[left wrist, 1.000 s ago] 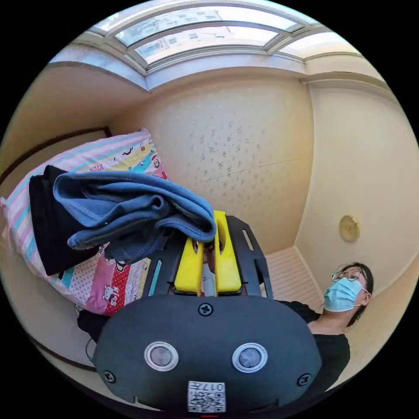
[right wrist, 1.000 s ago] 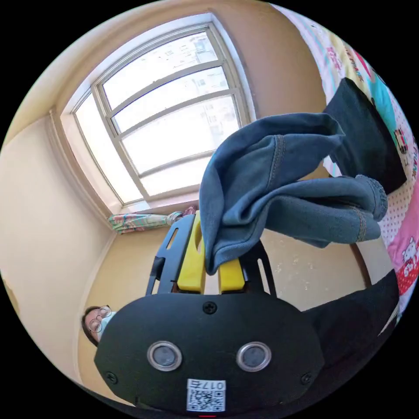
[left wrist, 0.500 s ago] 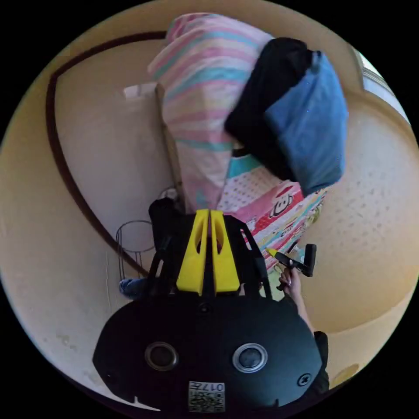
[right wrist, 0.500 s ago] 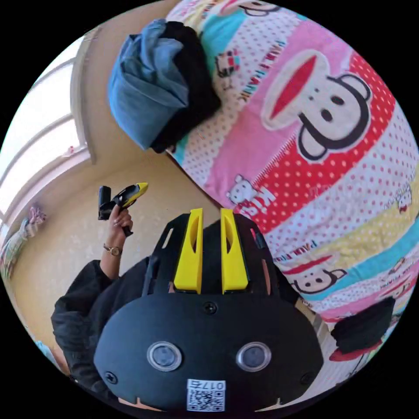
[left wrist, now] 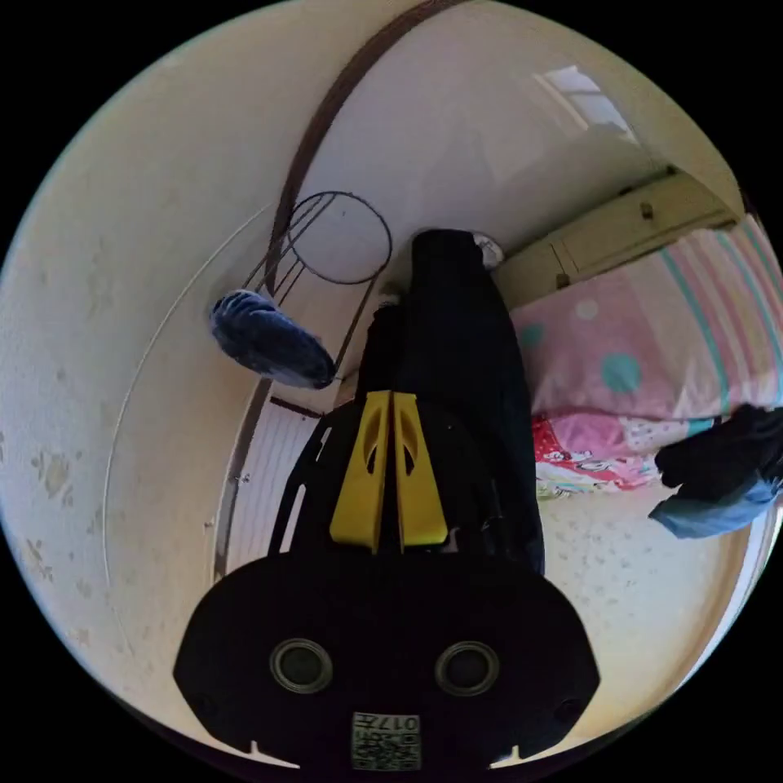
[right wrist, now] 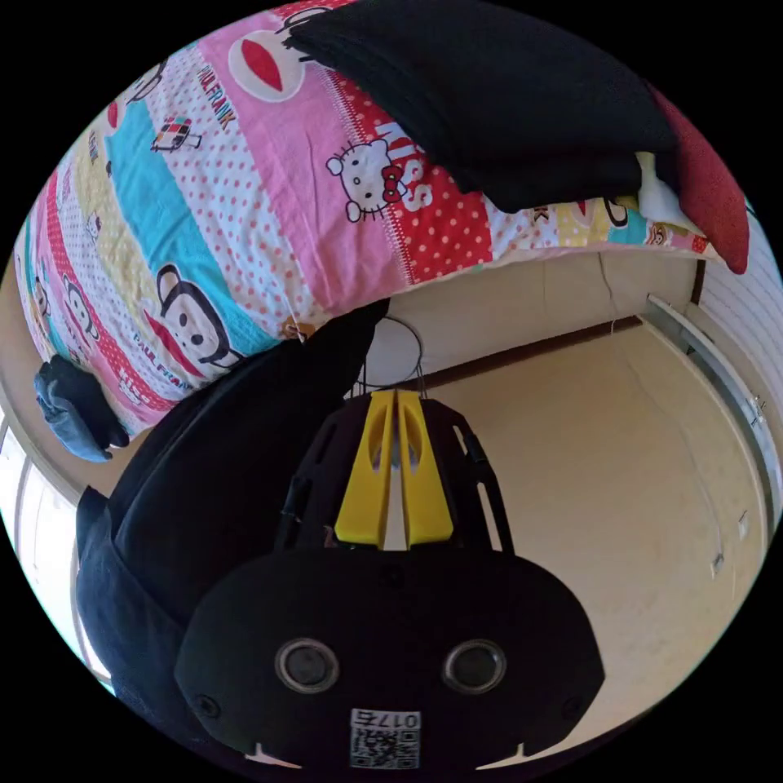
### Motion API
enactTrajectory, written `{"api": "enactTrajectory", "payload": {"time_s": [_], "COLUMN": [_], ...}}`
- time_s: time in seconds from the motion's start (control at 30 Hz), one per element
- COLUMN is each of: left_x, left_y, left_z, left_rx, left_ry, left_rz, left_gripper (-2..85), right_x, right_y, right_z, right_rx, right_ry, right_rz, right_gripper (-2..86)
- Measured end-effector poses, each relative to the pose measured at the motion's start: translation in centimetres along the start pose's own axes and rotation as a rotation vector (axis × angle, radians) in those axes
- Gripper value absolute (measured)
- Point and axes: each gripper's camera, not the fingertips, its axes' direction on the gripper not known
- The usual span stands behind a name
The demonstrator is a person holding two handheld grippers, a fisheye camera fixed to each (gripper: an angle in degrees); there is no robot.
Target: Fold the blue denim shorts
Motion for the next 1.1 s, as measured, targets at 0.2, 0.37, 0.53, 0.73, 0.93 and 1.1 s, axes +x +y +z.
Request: {"api": "enactTrajectory", "payload": {"time_s": [0.2, 0.37, 0.53, 0.73, 0.93, 1.1], "left_x": [28.0, 33.2, 32.3, 26.3, 23.1, 20.9], "left_y": [10.1, 14.3, 15.1, 17.8, 16.4, 17.0], "left_z": [14.0, 25.2, 33.3, 42.7, 50.3, 58.3], "left_rx": [0.269, 0.335, 0.259, 0.371, 0.421, 0.379], "left_ry": [-1.466, -1.641, -1.392, -1.274, -1.5, -1.517], "left_rz": [0.917, 1.055, 0.967, 1.087, 1.04, 1.164], "left_gripper": [-0.9, -0.6, -0.5, -0.5, -0.5, -0.5], "right_x": [-2.9, -4.7, 0.5, 9.0, 15.1, 18.1], "right_y": [3.5, 5.5, 7.1, 7.5, 5.2, 0.1], "right_z": [1.5, 1.0, 0.2, -4.1, -10.5, -11.0], "right_rx": [0.157, 0.278, 0.386, 0.601, 0.796, 0.694], "right_ry": [-0.053, 0.124, -0.007, -0.218, -0.234, -0.382], "right_rz": [0.024, -0.121, -0.062, -0.012, -0.092, -0.243], "right_gripper": [0.4, 0.5, 1.2, 5.5, 10.2, 13.1]}}
